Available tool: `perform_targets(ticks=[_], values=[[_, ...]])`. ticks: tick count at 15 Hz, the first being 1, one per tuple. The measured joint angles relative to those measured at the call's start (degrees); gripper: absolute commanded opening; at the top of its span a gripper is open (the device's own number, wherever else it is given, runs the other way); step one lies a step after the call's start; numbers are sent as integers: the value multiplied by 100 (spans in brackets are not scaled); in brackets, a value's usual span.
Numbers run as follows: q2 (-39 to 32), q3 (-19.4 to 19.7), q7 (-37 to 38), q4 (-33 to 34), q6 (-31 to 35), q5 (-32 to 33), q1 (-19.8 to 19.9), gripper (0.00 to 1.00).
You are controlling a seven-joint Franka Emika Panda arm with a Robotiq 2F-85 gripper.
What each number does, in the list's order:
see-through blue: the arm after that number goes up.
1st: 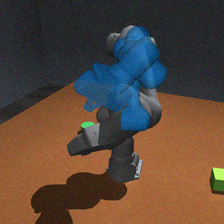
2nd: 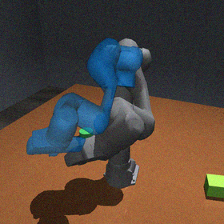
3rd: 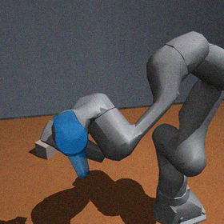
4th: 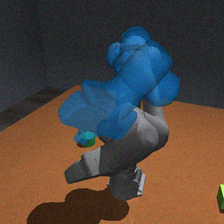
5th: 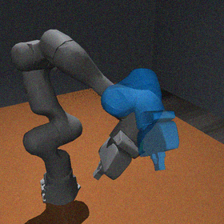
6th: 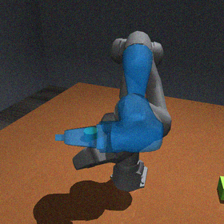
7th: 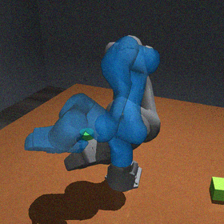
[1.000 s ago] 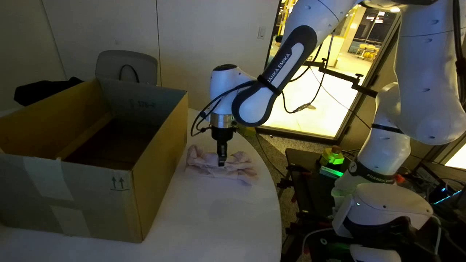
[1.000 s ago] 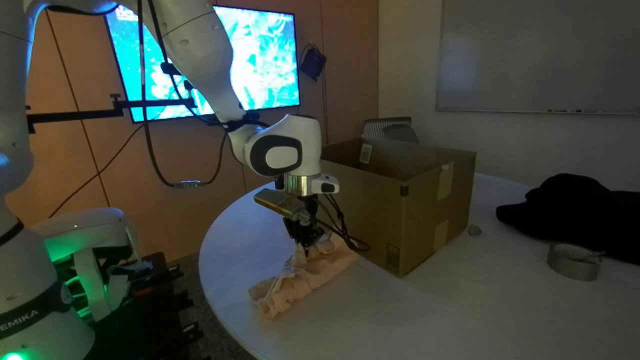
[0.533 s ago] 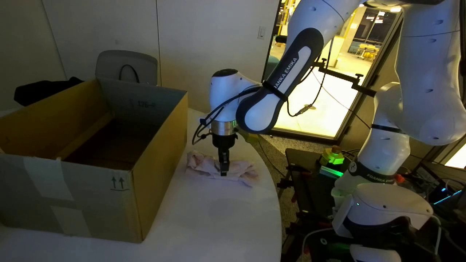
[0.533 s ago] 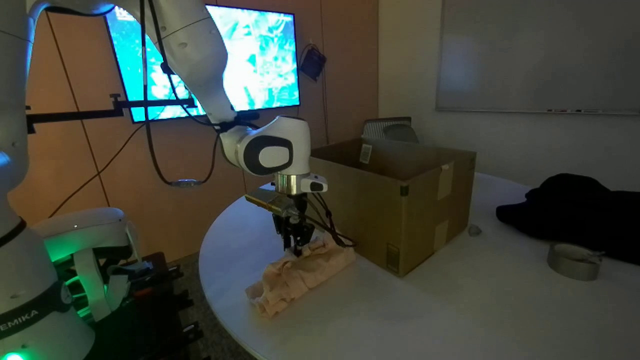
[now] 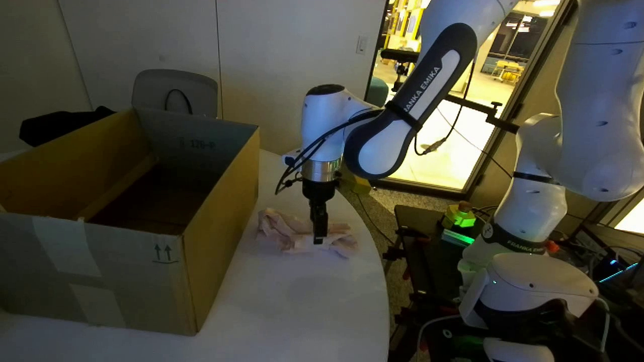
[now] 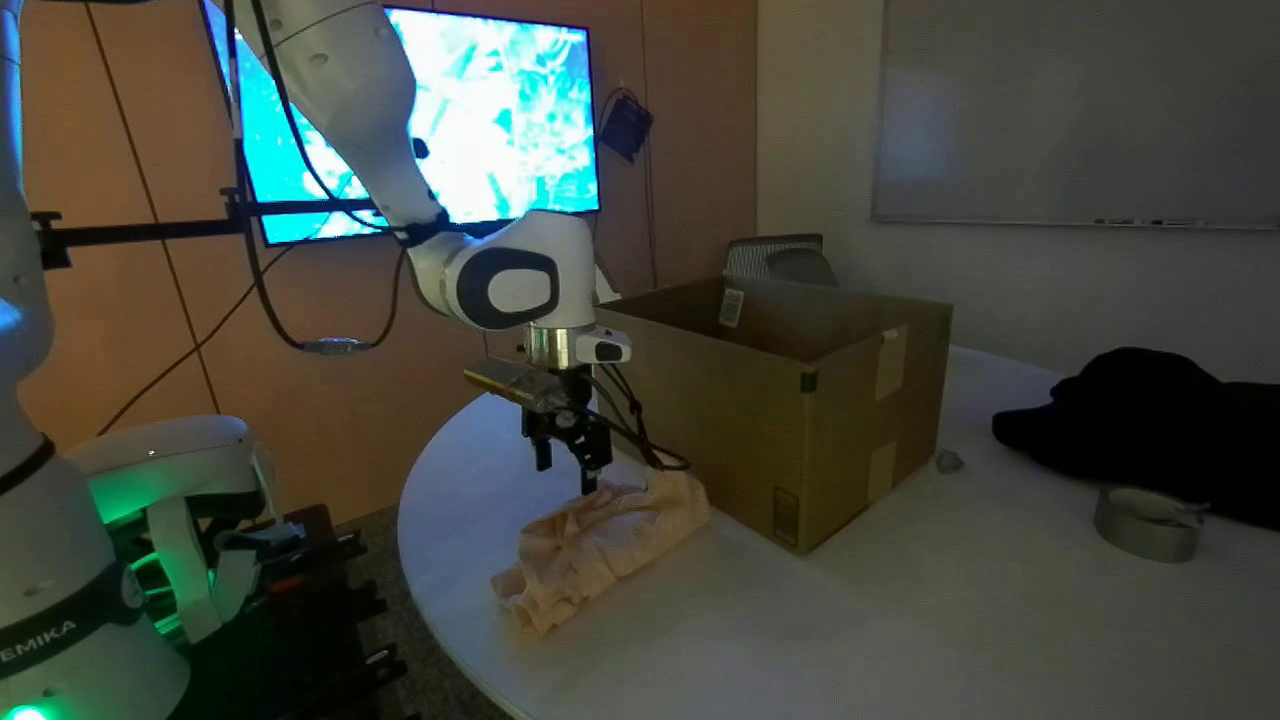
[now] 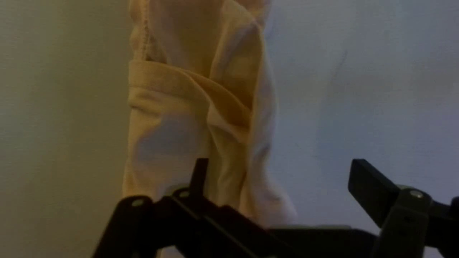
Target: Put the marker on the shirt, then wrap the marker in the shirt and put it in the box
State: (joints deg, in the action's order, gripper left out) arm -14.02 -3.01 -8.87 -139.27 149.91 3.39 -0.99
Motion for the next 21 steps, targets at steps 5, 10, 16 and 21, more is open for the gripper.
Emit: perform_targets(ticks=[5,10,16,21], values=[[244,39,221,-257,-13,137,-11,100],[11,57,272,-298,119,232,-11,100],[-647,255,325,-291,1159,293,-12,100],[-1129,582,416,-258,1741,436,-94,100]])
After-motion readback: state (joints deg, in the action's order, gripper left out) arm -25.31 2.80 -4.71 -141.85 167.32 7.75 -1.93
